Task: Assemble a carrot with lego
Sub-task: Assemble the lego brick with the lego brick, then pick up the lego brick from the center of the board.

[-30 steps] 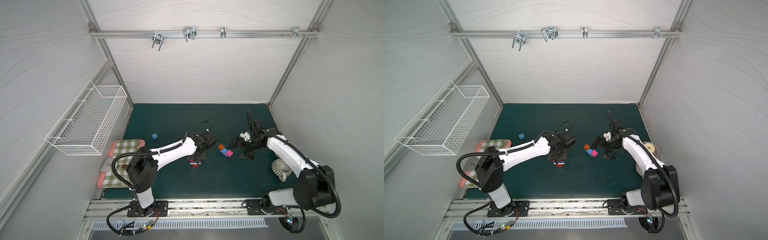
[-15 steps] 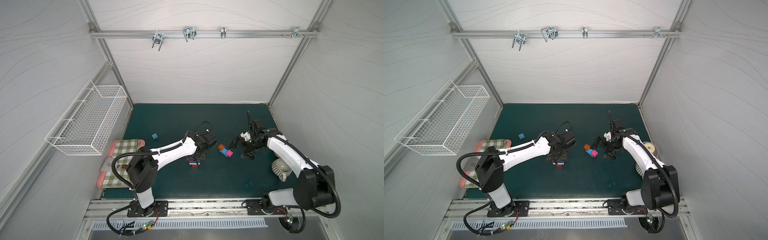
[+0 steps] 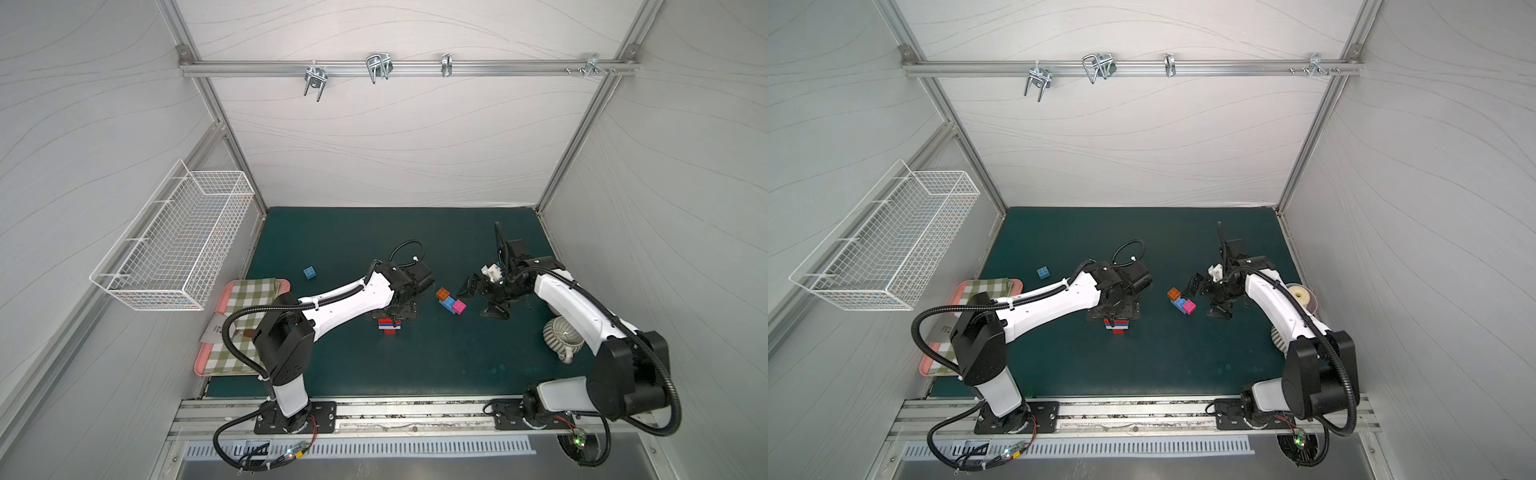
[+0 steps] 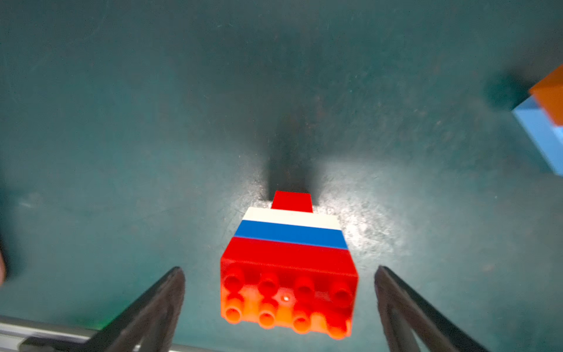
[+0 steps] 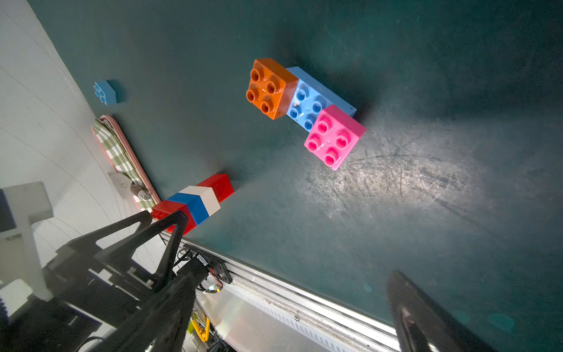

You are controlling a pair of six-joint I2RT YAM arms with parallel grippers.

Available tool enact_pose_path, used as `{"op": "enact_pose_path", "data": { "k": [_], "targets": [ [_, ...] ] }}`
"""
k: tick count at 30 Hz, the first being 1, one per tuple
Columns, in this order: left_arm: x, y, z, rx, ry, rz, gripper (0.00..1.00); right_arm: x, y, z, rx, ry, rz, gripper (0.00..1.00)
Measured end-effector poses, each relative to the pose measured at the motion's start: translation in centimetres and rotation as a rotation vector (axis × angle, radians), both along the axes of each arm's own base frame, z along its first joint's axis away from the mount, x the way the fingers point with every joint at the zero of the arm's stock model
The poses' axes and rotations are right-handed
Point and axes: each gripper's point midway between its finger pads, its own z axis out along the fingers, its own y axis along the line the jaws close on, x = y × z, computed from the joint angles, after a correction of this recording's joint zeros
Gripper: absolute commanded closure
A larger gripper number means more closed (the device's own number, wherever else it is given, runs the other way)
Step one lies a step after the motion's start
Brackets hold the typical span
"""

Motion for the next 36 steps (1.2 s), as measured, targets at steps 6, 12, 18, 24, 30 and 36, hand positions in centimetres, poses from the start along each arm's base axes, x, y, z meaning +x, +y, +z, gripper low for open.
{"op": "enact_pose_path", "data": {
  "k": [6, 12, 18, 24, 30, 36],
  "targets": [
    [0.5, 0.6, 2.4, -0.036, -0.024, 0.014, 0.01, 0.0, 0.0, 0.0, 0.001, 0.0, 0.0, 0.01],
    [3.5, 5.8, 3.9, -0.066, -0.024, 0.155, 0.02, 0.0, 0.1, 0.1, 0.008, 0.0, 0.002, 0.01],
    [6.7, 12.5, 3.9, -0.069, -0.011, 0.324, 0.13, 0.1, 0.4, 0.3, 0.025, -0.006, 0.006, 0.01],
    [9.7, 17.8, 2.3, -0.042, 0.011, 0.413, 0.21, 0.2, 0.6, 0.4, 0.039, -0.009, 0.011, 0.01],
    [12.7, 21.7, -0.3, -0.049, 0.013, 0.441, 0.27, 0.3, 0.9, 0.4, 0.051, -0.01, 0.017, 0.01],
    [15.3, 25.3, -2.2, -0.039, -0.003, 0.451, 0.32, 0.5, 1.1, 0.3, 0.057, -0.012, 0.021, 0.01]
  ]
}}
